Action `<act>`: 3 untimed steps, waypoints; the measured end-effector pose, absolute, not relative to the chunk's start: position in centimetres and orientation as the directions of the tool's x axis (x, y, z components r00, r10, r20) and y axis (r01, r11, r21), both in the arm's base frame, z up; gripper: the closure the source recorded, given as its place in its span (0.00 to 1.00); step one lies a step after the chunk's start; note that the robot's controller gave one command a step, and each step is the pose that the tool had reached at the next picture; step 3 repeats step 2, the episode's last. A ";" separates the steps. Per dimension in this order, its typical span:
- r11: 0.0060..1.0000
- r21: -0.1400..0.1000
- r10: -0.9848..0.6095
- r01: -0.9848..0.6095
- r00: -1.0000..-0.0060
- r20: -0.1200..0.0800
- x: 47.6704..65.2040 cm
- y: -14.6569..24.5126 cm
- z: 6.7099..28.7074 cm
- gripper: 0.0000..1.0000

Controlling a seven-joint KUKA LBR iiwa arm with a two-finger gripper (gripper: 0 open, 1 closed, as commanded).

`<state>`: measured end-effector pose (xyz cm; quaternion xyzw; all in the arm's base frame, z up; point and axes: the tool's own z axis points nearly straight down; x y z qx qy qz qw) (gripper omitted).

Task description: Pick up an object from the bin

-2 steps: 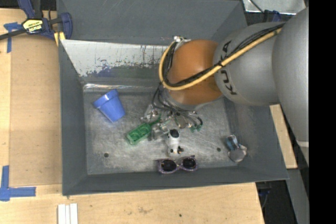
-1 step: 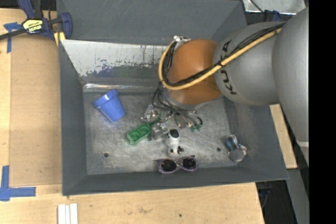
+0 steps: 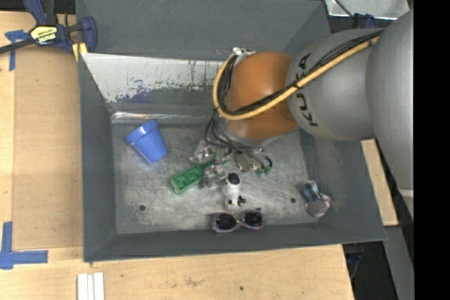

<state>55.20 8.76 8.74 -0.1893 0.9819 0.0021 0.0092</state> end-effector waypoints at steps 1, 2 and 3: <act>0.928 0.000 -0.372 -0.372 -0.928 -0.009 55.1 8.6 9.2 1.00; 0.928 0.000 -0.372 -0.372 -0.928 -0.001 55.0 8.6 10.1 1.00; 0.928 0.000 -0.372 -0.372 -0.928 -0.001 55.0 8.6 10.1 1.00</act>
Offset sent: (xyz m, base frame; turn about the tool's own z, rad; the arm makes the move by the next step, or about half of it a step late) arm -0.0001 0.0000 0.0501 0.0000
